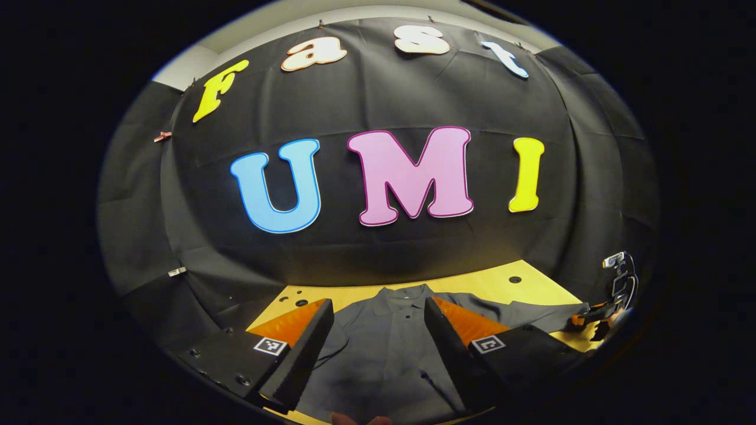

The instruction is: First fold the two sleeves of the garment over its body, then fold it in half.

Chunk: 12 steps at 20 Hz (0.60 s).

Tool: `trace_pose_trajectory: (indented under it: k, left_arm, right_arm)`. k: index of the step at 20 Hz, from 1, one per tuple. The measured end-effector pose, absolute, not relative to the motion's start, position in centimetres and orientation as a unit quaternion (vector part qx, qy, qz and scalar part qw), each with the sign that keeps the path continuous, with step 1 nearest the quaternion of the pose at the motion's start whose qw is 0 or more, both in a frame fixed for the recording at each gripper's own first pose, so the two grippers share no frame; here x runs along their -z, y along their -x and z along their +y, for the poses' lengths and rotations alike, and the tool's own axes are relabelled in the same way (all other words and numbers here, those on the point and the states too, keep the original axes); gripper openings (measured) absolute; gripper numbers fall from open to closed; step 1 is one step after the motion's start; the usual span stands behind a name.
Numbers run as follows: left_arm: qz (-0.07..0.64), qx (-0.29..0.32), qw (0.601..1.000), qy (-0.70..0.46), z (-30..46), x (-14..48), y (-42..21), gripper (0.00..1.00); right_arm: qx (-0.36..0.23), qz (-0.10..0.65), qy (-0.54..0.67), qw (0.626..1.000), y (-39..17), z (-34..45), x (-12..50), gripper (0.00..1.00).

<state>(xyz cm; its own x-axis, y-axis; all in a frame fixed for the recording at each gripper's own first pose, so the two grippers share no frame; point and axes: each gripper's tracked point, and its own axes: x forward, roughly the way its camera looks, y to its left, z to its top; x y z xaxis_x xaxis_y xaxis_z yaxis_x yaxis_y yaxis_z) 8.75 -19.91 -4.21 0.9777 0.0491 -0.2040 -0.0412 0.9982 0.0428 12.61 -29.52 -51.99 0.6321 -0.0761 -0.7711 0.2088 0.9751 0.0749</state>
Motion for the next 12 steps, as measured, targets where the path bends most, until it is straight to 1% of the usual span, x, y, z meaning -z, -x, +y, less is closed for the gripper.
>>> trace_pose_trajectory:
  k: [3,4,5,6,8,9,10,12]
  left_arm:
    - [0.107,-0.03,0.994,-0.022,-19.5,4.4,-8.6,0.98]
    - [0.108,-0.033,0.993,-0.021,-19.2,4.5,-8.5,0.98]
    - [0.11,-0.034,0.993,-0.019,-19.1,4.6,-8.5,0.98]
    - [0.111,-0.034,0.993,-0.017,-19.0,4.8,-8.4,0.97]
    - [0.113,-0.031,0.993,-0.011,-19.0,4.9,-8.4,0.98]
    - [0.113,-0.027,0.993,-0.005,-18.9,5.0,-8.3,0.98]
    - [0.114,-0.023,0.993,0.0,-19.0,5.4,-8.1,0.98]
    - [0.115,-0.017,0.993,0.005,-18.5,5.7,-8.0,0.97]
  right_arm:
    - [0.097,0.42,-0.114,0.895,-12.4,-29.5,52.0,0.98]
    - [0.097,0.415,-0.114,0.898,-12.6,-29.4,51.7,0.96]
    - [0.078,0.412,-0.105,0.902,-12.8,-29.0,52.0,0.92]
    - [0.047,0.408,-0.098,0.906,-13.1,-27.7,52.1,0.65]
    - [0.038,0.414,-0.049,0.908,-13.4,-27.3,52.2,0.12]
    - [0.042,0.417,-0.035,0.907,-13.7,-27.5,52.0,0.07]
    - [0.045,0.423,-0.045,0.904,-13.3,-27.3,51.4,0.07]
    - [0.061,0.409,-0.065,0.908,-13.6,-27.4,50.4,0.06]
